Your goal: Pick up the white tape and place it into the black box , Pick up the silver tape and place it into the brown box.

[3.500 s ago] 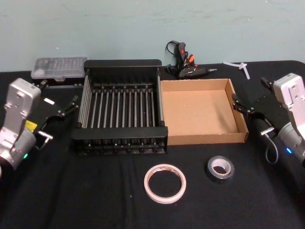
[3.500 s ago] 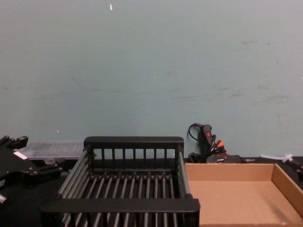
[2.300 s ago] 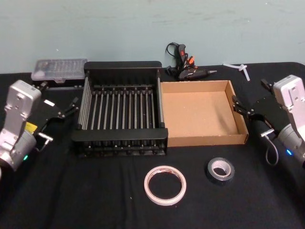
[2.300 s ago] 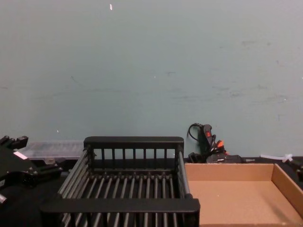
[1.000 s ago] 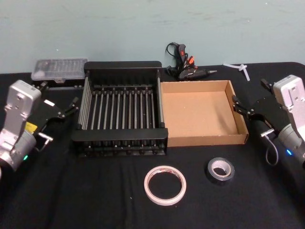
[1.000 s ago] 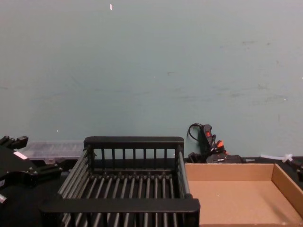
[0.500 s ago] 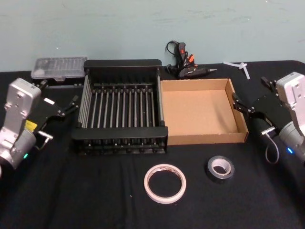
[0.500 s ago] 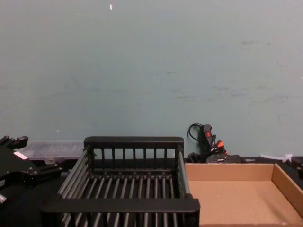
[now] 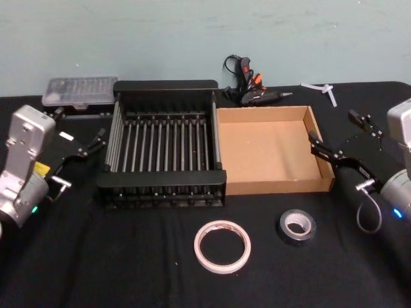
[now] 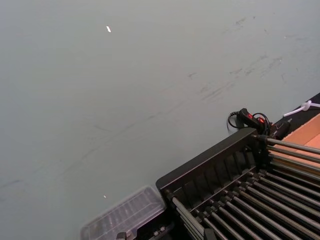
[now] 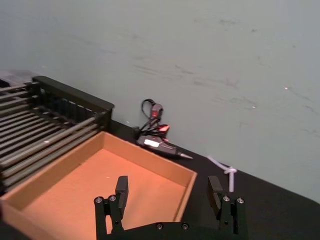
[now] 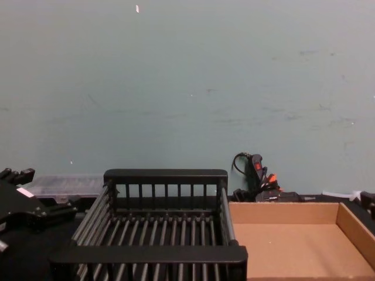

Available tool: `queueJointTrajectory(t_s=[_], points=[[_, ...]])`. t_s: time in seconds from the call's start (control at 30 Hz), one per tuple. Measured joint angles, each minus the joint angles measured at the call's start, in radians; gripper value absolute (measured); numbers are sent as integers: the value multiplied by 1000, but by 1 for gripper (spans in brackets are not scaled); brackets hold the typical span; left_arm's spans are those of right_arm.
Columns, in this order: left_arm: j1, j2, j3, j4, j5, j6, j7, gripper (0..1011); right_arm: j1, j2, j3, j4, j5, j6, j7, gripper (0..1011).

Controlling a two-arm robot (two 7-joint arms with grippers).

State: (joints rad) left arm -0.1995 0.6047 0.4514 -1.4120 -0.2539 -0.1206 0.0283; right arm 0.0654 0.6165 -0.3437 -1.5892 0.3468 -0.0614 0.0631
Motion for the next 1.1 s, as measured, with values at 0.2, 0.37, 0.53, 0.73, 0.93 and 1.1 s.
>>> queueJointTrajectory(t_s=[0.2,0.37,0.53,0.73,0.93,1.1], points=[[0,0,0,0,0,0,0,1001,-70,18,31,-96,36,42,23,1000],[0,0,0,0,0,0,0,1001,-120,30,48,-154,54,79,35,1000],[0,0,0,0,0,0,0,1001,-165,37,63,-196,68,117,42,1000],[0,0,0,0,0,0,0,1001,-221,44,82,-238,89,174,53,1000],[0,0,0,0,0,0,0,1001,-263,51,94,-265,93,227,57,1000],[0,0,0,0,0,0,0,1001,-280,52,97,-271,87,280,58,1000]])
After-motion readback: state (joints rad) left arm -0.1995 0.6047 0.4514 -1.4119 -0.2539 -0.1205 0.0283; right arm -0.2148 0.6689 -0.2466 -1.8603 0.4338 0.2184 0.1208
